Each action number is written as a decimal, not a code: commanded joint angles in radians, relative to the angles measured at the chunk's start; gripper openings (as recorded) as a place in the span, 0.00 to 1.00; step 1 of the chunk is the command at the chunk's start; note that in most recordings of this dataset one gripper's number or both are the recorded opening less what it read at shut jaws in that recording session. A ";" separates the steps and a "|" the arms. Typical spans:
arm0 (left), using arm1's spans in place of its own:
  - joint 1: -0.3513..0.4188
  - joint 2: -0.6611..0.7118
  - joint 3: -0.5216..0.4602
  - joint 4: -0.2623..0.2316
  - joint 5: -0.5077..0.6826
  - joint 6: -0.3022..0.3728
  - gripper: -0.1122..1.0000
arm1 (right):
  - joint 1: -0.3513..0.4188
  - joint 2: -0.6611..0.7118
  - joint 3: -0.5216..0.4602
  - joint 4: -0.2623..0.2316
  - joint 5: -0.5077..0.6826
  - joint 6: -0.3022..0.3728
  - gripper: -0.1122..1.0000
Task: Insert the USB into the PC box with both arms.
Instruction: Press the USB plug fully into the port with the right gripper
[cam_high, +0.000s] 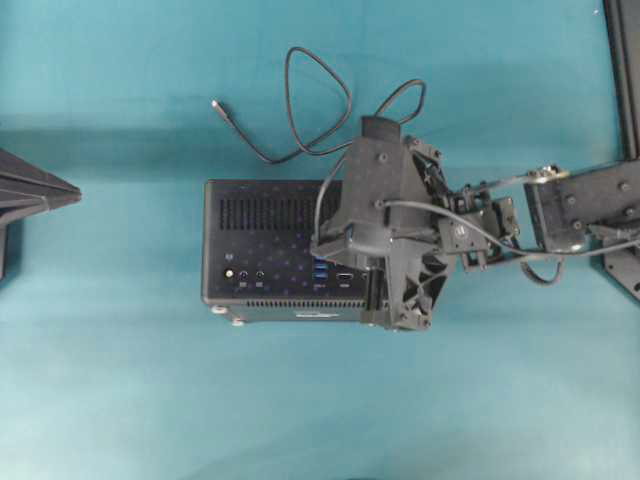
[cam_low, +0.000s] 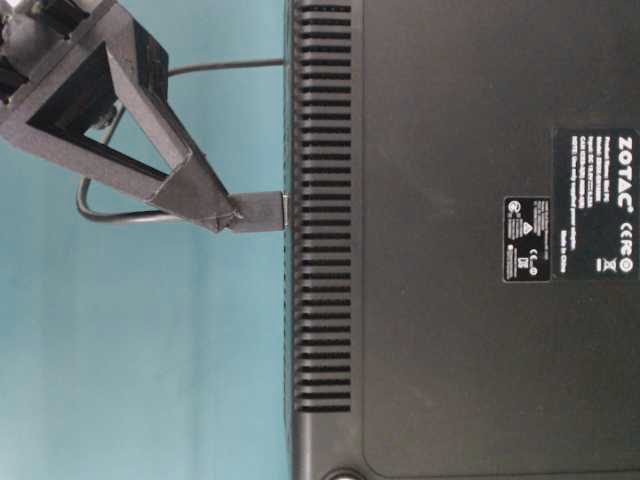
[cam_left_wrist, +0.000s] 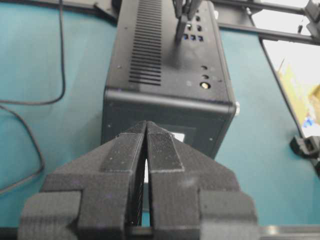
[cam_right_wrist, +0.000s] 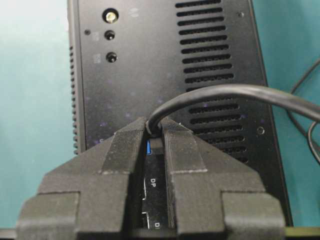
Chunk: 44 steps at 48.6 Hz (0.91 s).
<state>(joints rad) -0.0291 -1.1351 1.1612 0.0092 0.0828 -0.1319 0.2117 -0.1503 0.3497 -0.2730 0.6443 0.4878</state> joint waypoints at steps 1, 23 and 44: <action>0.002 0.006 -0.012 0.002 -0.006 -0.002 0.10 | 0.064 0.012 0.020 0.026 -0.002 0.009 0.17; 0.002 0.005 -0.011 0.002 -0.005 -0.031 0.10 | -0.006 -0.008 0.035 0.011 -0.002 0.008 0.17; 0.000 0.006 -0.006 0.002 -0.006 -0.032 0.10 | 0.038 -0.003 0.037 0.018 -0.058 0.008 0.17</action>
<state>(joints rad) -0.0291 -1.1367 1.1674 0.0107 0.0828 -0.1641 0.2056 -0.1657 0.3804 -0.2715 0.5890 0.4878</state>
